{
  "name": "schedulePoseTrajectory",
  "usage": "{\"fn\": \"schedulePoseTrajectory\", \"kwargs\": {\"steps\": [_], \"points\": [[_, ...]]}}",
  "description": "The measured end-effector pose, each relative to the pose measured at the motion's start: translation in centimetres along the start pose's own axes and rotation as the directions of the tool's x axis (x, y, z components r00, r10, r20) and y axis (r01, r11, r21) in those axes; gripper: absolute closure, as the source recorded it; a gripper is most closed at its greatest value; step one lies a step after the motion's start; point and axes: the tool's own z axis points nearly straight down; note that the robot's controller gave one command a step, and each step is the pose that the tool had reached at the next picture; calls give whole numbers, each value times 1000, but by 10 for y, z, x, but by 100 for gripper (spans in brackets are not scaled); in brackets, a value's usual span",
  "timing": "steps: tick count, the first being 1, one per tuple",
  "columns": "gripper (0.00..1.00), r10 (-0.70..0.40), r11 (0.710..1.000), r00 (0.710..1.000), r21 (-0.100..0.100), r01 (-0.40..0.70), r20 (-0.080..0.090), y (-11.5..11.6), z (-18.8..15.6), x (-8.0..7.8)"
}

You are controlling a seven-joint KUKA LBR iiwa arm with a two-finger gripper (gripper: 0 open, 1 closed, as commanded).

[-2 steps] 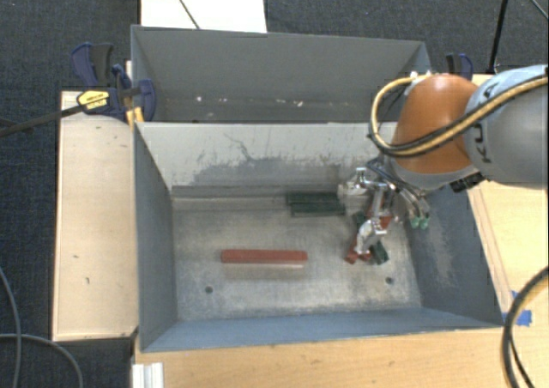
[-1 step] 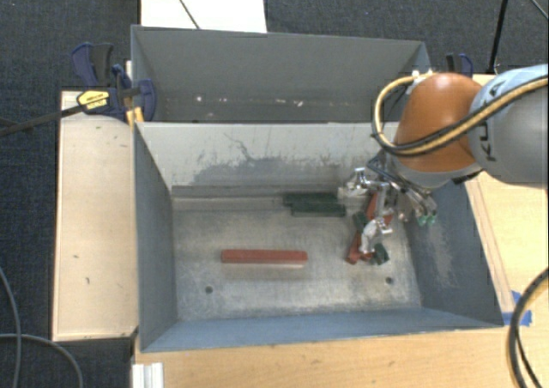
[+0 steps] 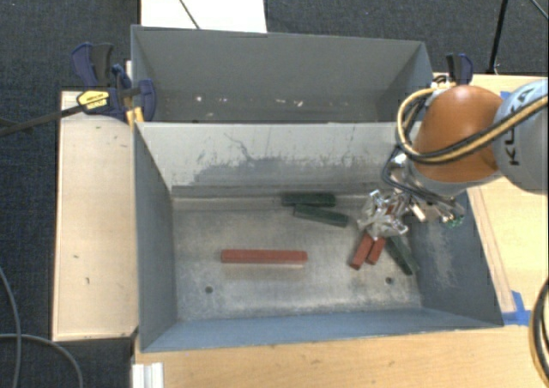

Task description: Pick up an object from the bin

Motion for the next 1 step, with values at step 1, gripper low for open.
{"fn": "schedulePoseTrajectory", "kwargs": {"steps": [1], "points": [[0, 1, 1000, 1000, 5, -1, 5, -2, -1, -1]]}}
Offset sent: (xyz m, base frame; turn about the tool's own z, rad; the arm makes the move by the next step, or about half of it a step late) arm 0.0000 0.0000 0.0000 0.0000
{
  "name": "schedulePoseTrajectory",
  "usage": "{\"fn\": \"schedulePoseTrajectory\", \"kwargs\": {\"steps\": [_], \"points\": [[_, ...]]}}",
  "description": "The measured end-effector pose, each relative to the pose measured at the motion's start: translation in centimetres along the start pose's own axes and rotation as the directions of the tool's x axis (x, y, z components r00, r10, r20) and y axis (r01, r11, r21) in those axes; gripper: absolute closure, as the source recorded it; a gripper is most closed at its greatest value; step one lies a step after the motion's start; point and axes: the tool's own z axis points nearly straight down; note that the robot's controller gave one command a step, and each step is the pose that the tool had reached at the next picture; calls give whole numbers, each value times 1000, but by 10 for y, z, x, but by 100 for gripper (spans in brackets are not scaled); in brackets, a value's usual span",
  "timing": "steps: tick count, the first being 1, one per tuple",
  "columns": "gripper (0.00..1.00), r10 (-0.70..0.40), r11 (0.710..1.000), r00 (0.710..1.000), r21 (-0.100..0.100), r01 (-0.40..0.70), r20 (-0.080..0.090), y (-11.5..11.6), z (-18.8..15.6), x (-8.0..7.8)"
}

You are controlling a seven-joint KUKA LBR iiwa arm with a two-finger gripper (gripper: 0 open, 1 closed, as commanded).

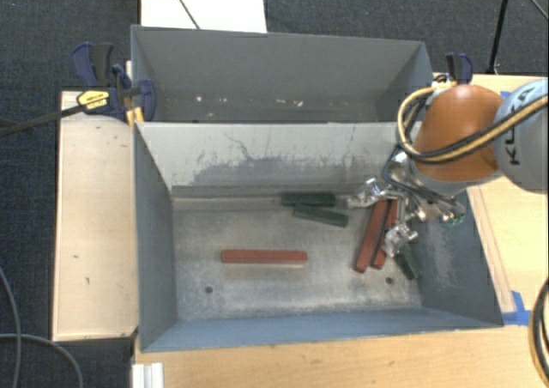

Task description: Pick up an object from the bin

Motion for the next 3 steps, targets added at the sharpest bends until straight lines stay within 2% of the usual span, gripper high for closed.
{"fn": "schedulePoseTrajectory", "kwargs": {"steps": [1, 2, 3], "points": [[100, 0, 1000, 1000, -8, 0, -14, 2, 0, 2], [100, 1, 1000, 1000, -8, -1, -13, 2, 0, 2], [100, 34, 999, 999, -11, -35, -24, -3, -137, -2]]}}
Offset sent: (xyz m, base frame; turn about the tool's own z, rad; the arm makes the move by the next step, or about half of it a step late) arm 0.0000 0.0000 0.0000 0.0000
